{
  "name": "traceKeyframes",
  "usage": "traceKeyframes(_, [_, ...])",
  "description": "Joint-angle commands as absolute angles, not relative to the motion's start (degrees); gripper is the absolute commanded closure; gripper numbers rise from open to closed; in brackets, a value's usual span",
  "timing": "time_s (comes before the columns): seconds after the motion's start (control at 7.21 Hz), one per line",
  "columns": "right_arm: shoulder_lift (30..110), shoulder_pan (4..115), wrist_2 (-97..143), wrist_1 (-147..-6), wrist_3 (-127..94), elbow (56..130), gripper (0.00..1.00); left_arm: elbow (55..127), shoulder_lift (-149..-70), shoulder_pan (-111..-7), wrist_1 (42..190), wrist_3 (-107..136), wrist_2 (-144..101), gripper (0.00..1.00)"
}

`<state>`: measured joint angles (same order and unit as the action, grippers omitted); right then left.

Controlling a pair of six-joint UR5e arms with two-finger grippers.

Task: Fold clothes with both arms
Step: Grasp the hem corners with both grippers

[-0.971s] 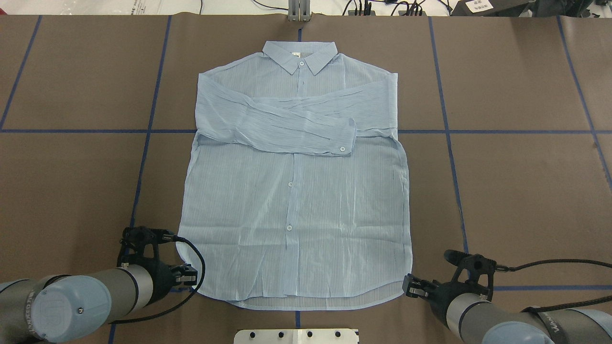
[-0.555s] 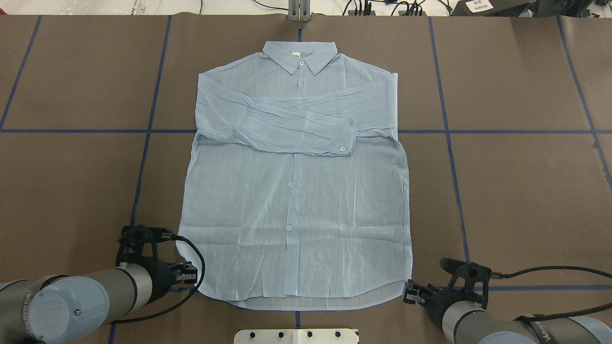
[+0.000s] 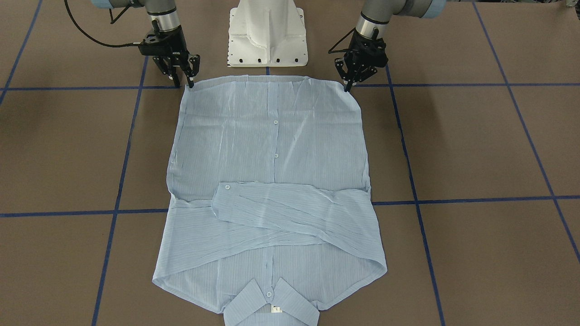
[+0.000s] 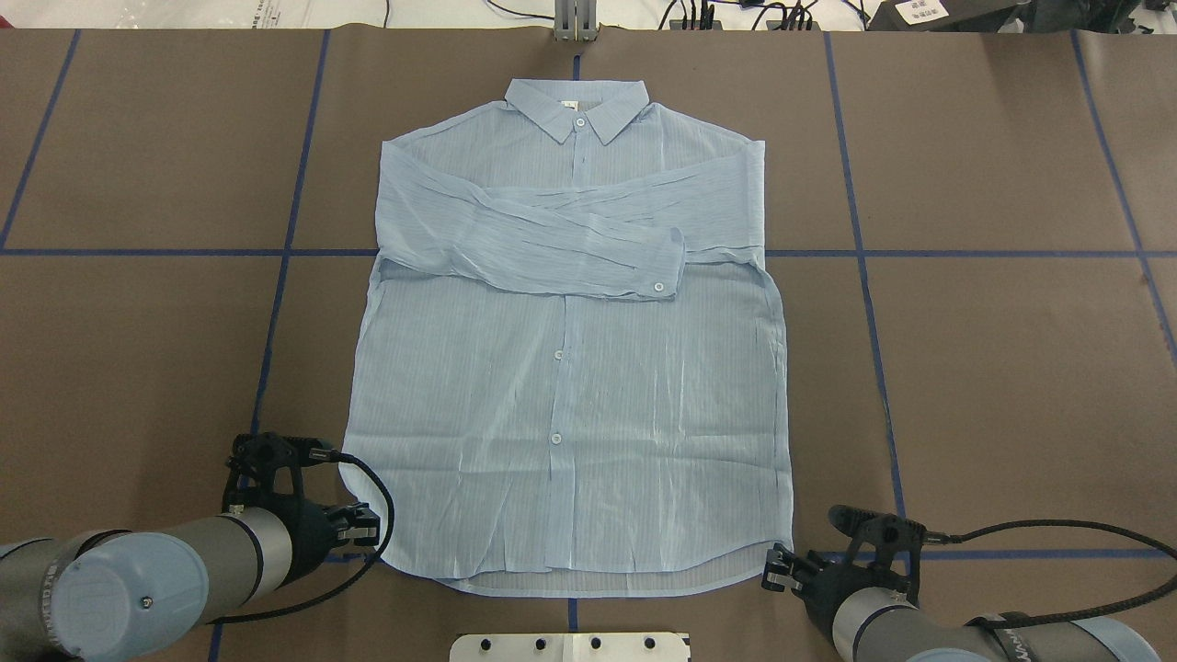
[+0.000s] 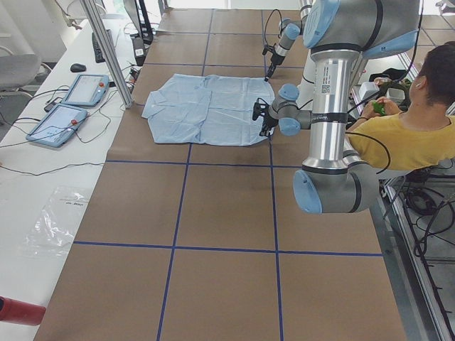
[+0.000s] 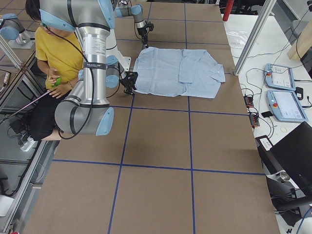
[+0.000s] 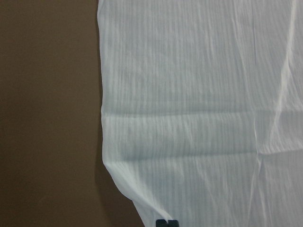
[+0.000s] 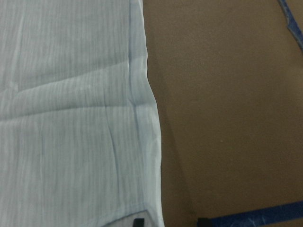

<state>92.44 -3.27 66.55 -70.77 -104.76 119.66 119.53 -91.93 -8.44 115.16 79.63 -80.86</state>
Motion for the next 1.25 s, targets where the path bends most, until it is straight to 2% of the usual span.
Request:
traceKeyframes(0.0, [92.02, -3.34, 66.53, -70.75, -104.77, 119.44, 0.94, 119.53, -91.93, -8.44, 115.14, 79.63, -80.86, 1.00])
traceKeyframes(0.14, [91.41, -3.25, 66.53, -70.84, -104.77, 119.53, 1.00, 119.53, -91.93, -8.44, 115.14, 79.63, -80.86, 1.00])
traceKeyframes(0.97, [90.62, -2.46, 66.80, -73.21, -104.59, 120.76, 1.00, 119.79, -92.02, -8.44, 115.22, 79.63, -81.03, 1.00])
traceKeyframes(1.11, [91.66, -1.94, 67.23, -73.39, -104.50, 122.68, 1.00, 122.49, -91.93, -8.44, 115.14, 79.54, -81.64, 1.00])
